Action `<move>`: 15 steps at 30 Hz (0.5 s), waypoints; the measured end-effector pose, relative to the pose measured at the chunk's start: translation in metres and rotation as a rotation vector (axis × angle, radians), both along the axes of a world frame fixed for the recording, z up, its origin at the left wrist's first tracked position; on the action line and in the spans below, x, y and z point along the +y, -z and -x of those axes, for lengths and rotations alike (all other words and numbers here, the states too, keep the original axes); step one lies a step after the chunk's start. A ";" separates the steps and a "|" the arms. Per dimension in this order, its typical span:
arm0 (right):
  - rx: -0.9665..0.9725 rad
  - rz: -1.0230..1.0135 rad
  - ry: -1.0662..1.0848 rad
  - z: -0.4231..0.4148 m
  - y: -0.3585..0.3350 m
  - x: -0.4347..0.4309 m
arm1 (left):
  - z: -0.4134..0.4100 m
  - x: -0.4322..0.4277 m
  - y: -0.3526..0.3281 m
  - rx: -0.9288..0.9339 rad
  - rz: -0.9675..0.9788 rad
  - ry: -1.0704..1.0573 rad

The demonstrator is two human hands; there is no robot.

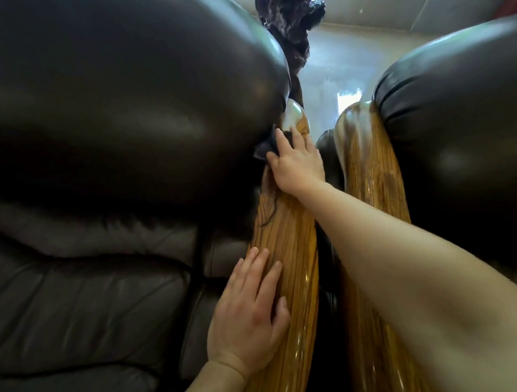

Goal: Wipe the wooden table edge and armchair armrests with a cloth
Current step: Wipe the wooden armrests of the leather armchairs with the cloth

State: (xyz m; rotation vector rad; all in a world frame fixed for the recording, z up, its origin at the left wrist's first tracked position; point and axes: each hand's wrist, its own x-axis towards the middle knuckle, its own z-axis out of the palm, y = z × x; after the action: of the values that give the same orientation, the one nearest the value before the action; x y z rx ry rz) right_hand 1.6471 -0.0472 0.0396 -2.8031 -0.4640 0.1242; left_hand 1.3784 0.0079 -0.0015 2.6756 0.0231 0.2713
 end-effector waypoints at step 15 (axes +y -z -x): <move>0.015 -0.174 -0.023 0.061 0.004 -0.031 | 0.009 -0.001 0.003 -0.147 0.010 0.043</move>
State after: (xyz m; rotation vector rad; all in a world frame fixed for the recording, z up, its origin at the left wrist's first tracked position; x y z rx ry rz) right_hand 1.5862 -0.0786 0.0353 -2.6251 -0.4796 0.1047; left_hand 1.3691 0.0071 -0.0041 2.6358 -0.0777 0.4521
